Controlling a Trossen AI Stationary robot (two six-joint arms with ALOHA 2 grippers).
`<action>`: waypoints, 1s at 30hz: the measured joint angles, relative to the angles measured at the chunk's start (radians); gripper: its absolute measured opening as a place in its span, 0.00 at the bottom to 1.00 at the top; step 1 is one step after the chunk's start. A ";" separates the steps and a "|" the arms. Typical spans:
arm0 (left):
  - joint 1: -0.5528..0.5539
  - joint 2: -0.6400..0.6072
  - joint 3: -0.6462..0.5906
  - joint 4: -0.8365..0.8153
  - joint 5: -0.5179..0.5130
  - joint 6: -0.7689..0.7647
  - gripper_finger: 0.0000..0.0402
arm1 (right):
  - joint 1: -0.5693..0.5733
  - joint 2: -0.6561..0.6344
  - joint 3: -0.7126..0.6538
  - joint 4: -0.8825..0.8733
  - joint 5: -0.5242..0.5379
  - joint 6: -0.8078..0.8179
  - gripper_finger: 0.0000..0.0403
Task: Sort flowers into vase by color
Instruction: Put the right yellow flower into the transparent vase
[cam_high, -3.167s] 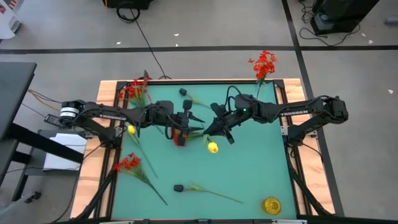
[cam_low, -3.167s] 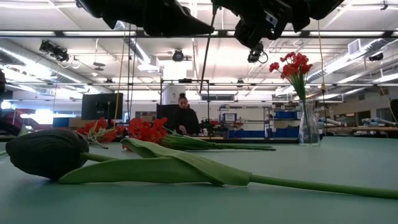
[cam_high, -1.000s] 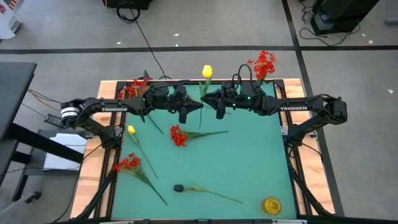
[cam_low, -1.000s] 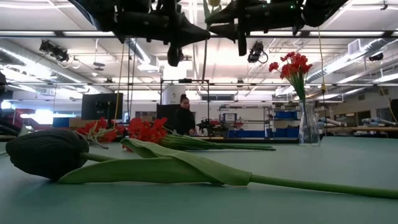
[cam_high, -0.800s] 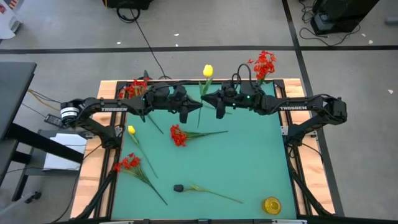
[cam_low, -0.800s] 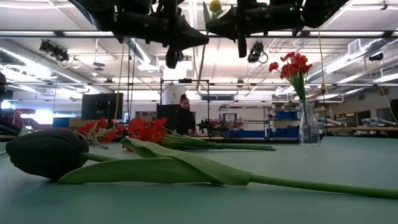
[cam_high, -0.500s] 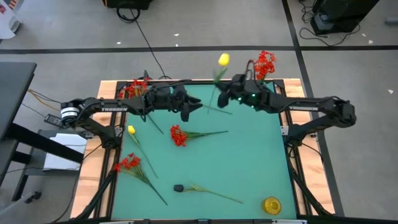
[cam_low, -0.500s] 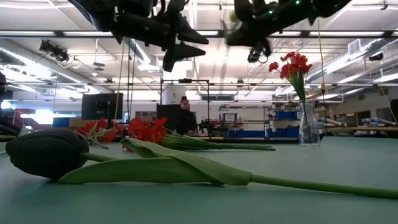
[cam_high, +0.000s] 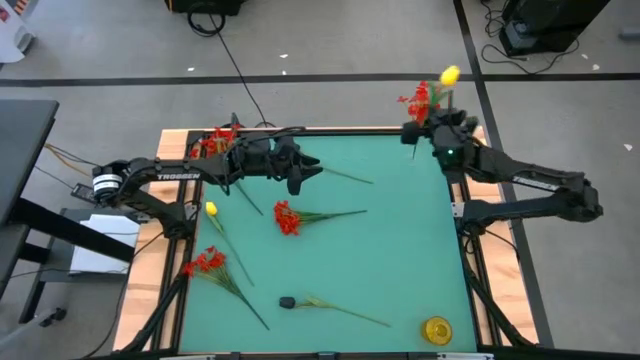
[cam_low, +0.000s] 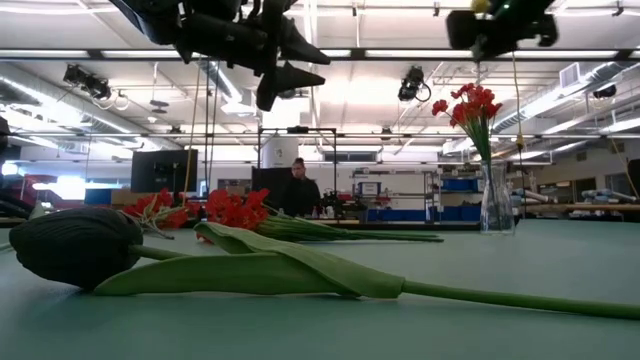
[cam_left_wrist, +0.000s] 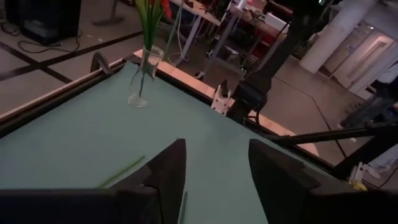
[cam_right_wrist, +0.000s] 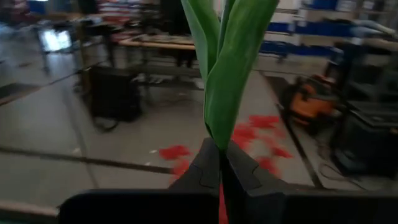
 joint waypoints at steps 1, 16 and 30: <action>0.000 0.000 0.000 -0.001 0.000 0.000 0.44 | -0.008 -0.016 -0.010 -0.016 0.013 0.017 0.01; 0.000 0.000 0.000 0.001 0.000 0.014 0.44 | -0.103 -0.046 -0.066 0.153 0.075 -0.139 0.02; 0.007 0.000 0.000 -0.097 -0.029 -0.001 0.46 | -0.201 0.029 -0.119 0.062 -0.204 0.000 0.20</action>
